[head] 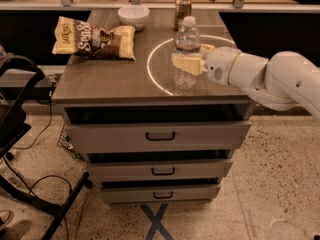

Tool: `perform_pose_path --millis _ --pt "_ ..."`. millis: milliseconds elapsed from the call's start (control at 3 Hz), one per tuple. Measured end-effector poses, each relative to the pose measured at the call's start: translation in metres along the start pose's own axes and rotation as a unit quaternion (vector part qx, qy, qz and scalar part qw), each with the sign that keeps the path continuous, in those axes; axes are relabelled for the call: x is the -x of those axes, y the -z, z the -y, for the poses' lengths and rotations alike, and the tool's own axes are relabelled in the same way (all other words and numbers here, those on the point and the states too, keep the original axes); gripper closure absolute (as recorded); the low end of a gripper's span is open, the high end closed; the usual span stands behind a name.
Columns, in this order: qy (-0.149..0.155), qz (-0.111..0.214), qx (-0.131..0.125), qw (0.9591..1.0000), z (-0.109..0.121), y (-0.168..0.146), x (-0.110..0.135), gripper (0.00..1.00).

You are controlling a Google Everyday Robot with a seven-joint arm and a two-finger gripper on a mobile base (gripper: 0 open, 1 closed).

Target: Place water bottle upright

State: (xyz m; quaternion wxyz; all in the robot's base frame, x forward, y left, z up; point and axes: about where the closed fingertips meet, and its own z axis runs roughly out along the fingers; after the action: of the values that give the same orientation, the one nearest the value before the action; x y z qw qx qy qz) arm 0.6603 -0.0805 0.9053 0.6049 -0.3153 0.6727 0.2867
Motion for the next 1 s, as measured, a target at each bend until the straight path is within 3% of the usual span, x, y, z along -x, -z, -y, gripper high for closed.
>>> perform_pose_path --millis 1000 --pt "0.0 0.0 0.003 1.0 -0.0024 -0.0021 0.0041 0.2"
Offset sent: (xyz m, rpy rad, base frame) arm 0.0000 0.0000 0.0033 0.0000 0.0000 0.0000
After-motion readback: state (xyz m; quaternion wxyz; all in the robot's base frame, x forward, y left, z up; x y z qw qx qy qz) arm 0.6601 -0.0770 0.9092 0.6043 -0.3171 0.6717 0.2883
